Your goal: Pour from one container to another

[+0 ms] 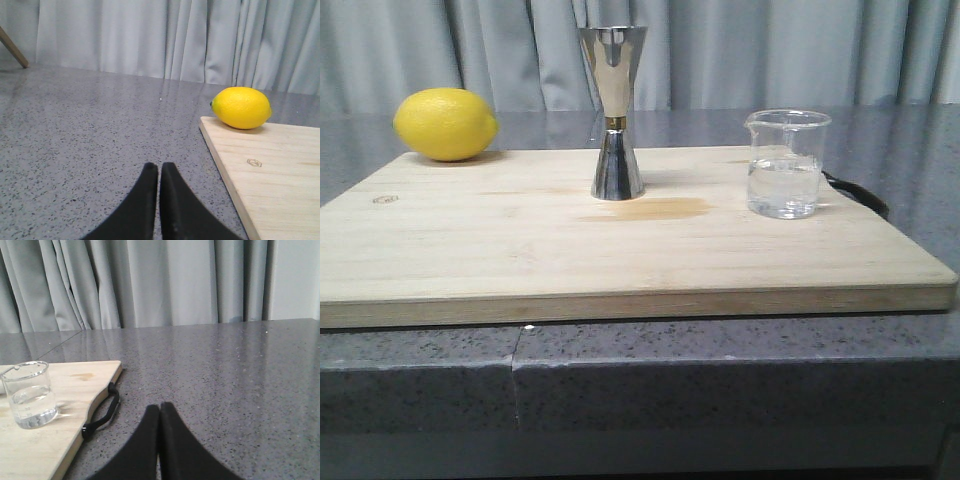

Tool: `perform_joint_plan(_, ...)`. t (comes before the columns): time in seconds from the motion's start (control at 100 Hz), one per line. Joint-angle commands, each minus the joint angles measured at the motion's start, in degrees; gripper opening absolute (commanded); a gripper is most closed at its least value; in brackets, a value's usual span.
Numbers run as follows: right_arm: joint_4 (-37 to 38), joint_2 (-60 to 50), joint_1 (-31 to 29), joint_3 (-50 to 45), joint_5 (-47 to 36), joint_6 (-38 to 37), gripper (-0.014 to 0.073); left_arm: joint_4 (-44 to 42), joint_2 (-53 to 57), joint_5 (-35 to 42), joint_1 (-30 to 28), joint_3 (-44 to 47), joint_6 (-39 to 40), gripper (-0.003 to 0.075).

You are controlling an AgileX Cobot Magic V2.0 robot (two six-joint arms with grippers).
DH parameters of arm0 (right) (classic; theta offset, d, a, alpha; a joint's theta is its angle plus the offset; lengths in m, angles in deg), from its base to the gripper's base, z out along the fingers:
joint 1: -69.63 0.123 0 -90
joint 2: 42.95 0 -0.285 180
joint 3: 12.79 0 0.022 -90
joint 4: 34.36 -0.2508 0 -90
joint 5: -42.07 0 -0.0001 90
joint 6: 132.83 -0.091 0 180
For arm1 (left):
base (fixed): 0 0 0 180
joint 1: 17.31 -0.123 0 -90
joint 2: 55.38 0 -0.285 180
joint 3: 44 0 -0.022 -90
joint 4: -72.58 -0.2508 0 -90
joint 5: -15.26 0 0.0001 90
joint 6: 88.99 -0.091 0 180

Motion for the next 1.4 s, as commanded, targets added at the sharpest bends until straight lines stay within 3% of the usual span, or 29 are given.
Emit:
perform_joint_plan(0.0, 0.04, 1.28, 0.09, -1.44, -4.31, 0.63, -0.0067, 0.49, 1.39, 4.87, 0.35, 2.01, 0.49, -0.0019)
perform_joint_plan(1.25, 0.04, 1.28, 0.09, -1.44, -5.07, 0.63, -0.0067, -2.39, 1.39, 5.34, 0.35, 2.01, 0.23, -0.002)
perform_joint_plan(1.39, -4.94, 1.28, 0.09, -0.36, -4.43, 0.63, -0.0067, -2.52, 1.39, 7.26, 0.35, 1.43, 0.23, -0.0019)
